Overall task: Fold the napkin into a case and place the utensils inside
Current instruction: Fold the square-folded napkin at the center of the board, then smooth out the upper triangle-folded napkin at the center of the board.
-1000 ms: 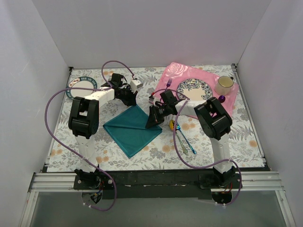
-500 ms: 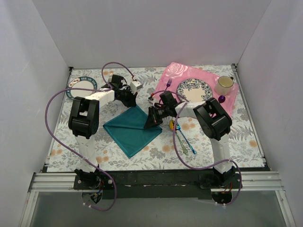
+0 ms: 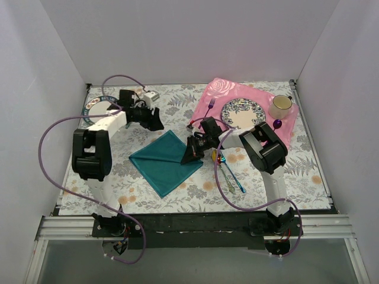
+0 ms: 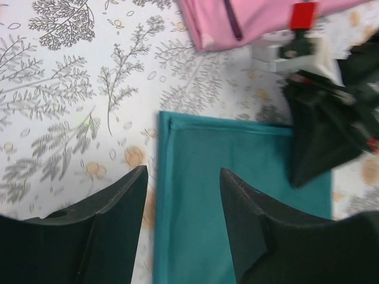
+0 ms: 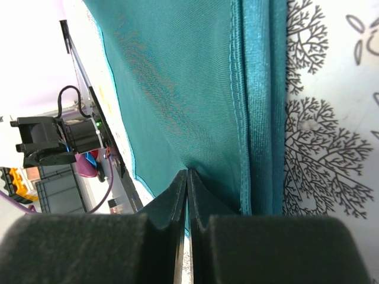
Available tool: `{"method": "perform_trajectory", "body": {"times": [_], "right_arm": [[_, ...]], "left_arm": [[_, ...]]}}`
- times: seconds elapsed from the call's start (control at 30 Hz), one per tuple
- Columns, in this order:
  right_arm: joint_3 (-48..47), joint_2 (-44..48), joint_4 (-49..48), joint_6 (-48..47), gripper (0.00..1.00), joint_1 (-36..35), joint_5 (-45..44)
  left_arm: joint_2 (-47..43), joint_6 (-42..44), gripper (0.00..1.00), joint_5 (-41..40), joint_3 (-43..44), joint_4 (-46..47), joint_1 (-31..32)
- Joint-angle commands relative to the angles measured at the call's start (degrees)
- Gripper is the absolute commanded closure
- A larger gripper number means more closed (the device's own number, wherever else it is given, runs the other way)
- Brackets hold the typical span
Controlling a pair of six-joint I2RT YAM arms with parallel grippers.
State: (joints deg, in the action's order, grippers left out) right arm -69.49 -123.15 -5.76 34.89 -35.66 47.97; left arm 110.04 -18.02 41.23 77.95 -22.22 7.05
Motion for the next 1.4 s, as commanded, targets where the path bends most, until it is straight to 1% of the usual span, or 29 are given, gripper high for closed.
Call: {"method": "perform_trajectory", "body": {"times": [0.0,0.07,0.1,0.13,0.2,0.23,0.27,0.3,0.33,0.37,0.43,0.5,0.6,0.73,0.87,0.97,1.1,1.23,1.3,1.37], "right_arm": [[1.38,-1.65,0.13,0.53,0.92,0.15,-2.44],[1.55,-1.65,0.13,0.61,0.92,0.15,-2.44],[1.47,-1.48,0.31,0.7,0.92,0.24,-2.35],[1.55,-1.39,0.22,0.61,0.92,0.15,-2.35],[1.64,-1.04,0.31,0.88,0.92,0.15,-2.26],[1.64,-1.12,0.31,0.79,0.92,0.24,-2.26],[1.64,-1.04,0.4,0.79,0.93,0.24,-2.35],[1.47,-1.04,0.48,0.7,0.93,0.15,-2.44],[1.47,-1.12,0.4,0.7,0.92,0.15,-2.44],[1.47,-1.12,0.4,0.7,0.93,0.15,-2.44],[1.55,-1.12,0.48,0.7,0.93,0.24,-2.44],[1.47,-1.12,0.4,0.7,0.93,0.24,-2.44],[1.47,-1.3,0.48,0.88,0.93,0.15,-2.26],[1.47,-1.3,0.4,1.23,0.93,0.24,-2.09],[1.73,-1.3,0.31,1.23,0.94,0.15,-2.09],[2.26,-1.04,0.14,1.32,0.94,0.15,-2.17],[2.78,-0.95,0.13,1.4,0.94,0.15,-2.26],[2.87,-0.77,0.22,1.4,0.95,0.15,-2.35],[2.87,-0.6,0.4,1.32,0.95,0.24,-2.7],[3.05,-0.51,0.31,1.23,0.96,0.24,-2.7]], "left_arm": [[-12.38,-4.65,0.48,15.34,-6.11,-8.36,-2.39],[-15.45,-10.43,0.46,19.04,-10.17,-8.46,-2.39],[-15.99,-12.89,0.46,21.06,-13.84,-8.2,-2.13],[-16.26,-18.66,0.45,24.3,-16.32,-5.84,-1.78],[-16.52,-24.23,0.4,26.34,-22.37,-2.41,-0.64],[-16.78,-26.69,0.36,26.7,-24.15,1.96,-0.28],[-16.96,-31.85,0.34,26.79,-25.56,4.26,0.15],[-17.22,-34.16,0.32,26.71,-27.31,6.72,0.59],[-17.4,-36.71,0.32,26.62,-29.68,11.71,0.68],[-17.32,-40.74,0.3,26.71,-30.83,13.93,0.69],[-16.09,-43.67,0.29,26.53,-32.16,18.68,0.95],[-14.16,-44.73,0.29,25.3,-31.99,20.01,1.47],[-11.87,-47.88,0.29,25.21,-31.81,24.4,1.56],[-9.59,-49.21,0.29,23.99,-31.28,28.18,2.35],[-5.9,-48.96,0.29,23.72,-31.28,28.11,2.53],[-3.35,-48.69,0.29,23.89,-31.28,28.02,0.96],[-1.14,-47.46,0.3,26.17,-31.11,27.4,-1.94],[-0.53,-43.51,0.3,29.51,-30.5,23.46,-2.74],[-0.35,-40.79,0.3,29.87,-30.14,22.57,-3.7],[0.09,-38.68,0.3,31.09,-29.35,18.1,-4.67]]}}
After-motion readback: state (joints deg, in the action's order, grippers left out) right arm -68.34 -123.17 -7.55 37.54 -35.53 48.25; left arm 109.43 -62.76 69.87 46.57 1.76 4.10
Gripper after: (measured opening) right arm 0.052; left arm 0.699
